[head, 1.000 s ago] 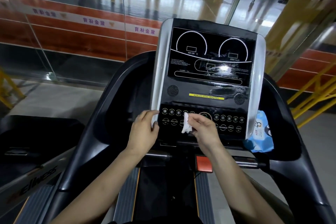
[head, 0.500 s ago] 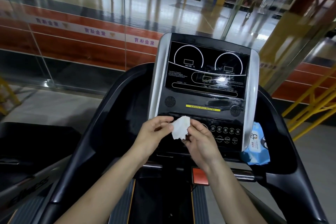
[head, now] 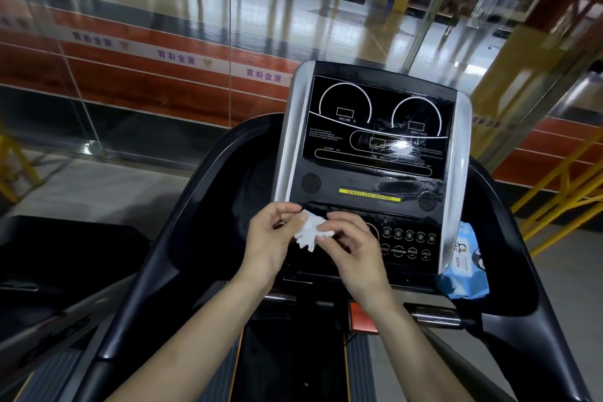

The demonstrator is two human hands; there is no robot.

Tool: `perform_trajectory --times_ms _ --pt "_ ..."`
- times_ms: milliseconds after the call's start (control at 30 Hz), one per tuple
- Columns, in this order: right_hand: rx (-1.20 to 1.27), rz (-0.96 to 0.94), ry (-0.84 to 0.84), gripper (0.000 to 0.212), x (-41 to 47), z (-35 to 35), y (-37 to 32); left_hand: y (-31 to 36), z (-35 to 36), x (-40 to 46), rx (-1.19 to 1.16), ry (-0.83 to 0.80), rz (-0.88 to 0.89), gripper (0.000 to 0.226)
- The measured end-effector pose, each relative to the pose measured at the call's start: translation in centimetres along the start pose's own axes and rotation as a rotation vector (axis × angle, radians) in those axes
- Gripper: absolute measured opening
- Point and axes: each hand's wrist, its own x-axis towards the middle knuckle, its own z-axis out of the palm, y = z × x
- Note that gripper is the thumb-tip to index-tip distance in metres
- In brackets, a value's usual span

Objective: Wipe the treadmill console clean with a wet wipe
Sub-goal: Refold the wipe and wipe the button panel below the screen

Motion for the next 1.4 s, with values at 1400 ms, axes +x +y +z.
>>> perform_trajectory --times_ms 1400 --pt "0.125 0.365 0.054 0.028 -0.6 -1.0 1.2 -1.8 0.4 -1.2 -0.098 -0.1 -0.355 0.029"
